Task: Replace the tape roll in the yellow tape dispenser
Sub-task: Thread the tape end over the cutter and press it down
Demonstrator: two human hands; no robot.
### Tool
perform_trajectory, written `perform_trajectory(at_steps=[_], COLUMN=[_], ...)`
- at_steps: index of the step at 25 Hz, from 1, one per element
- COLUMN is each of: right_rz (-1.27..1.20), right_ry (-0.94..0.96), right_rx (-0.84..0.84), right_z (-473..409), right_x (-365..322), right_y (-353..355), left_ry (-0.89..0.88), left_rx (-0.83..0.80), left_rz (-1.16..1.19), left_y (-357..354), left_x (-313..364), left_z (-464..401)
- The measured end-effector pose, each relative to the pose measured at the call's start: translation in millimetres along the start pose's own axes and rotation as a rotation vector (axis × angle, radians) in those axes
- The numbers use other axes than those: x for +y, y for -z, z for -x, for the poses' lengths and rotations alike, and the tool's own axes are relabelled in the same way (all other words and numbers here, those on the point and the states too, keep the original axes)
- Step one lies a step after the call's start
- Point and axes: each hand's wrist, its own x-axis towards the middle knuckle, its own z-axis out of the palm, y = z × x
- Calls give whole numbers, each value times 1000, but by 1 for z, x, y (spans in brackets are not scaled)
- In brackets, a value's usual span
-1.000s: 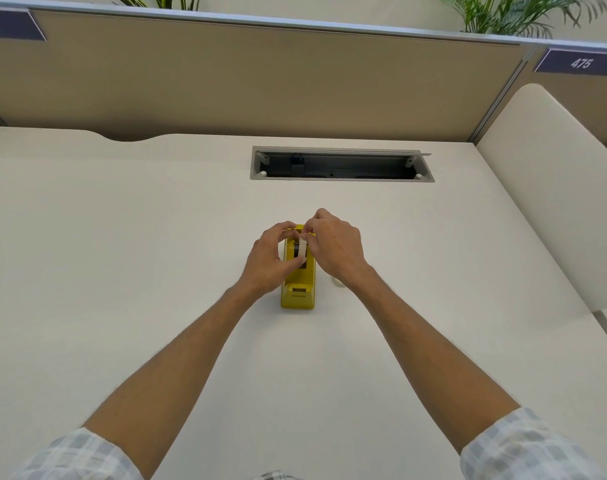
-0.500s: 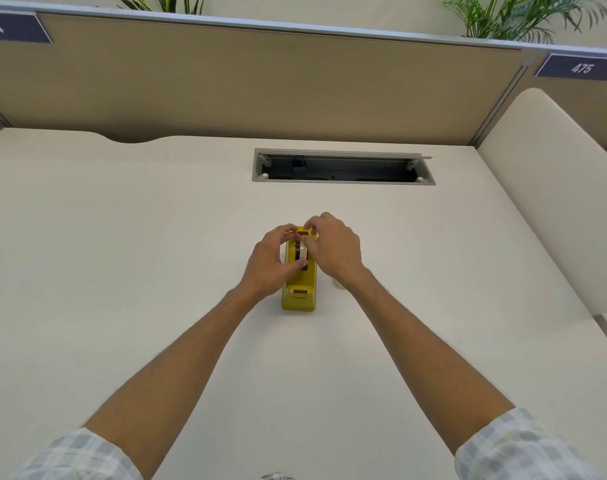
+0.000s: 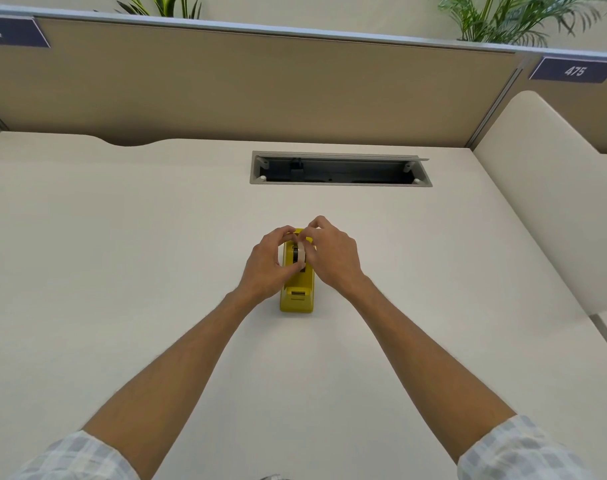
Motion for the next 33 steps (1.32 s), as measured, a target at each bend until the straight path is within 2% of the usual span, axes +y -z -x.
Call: perform_trajectory(at_steps=[5,11,18,24,33], right_rz=[25,4,-149,-188,-200], right_ry=[60,48,-20,-43,-27], right_rx=[25,47,63,-37,-94], right_z=[8,12,16,12,7], right_x=[2,4,8,14,17], right_y=[0,-4,-9,-9,-6], left_ry=[6,-8,-52,-71,-86], left_rx=[0,10,22,2,-78], left_rz=[-10,-26,-31,-56,-134], left_y=[1,1,6,9,12], left_x=[-1,2,7,7,2], left_z=[0,2,6,7,4])
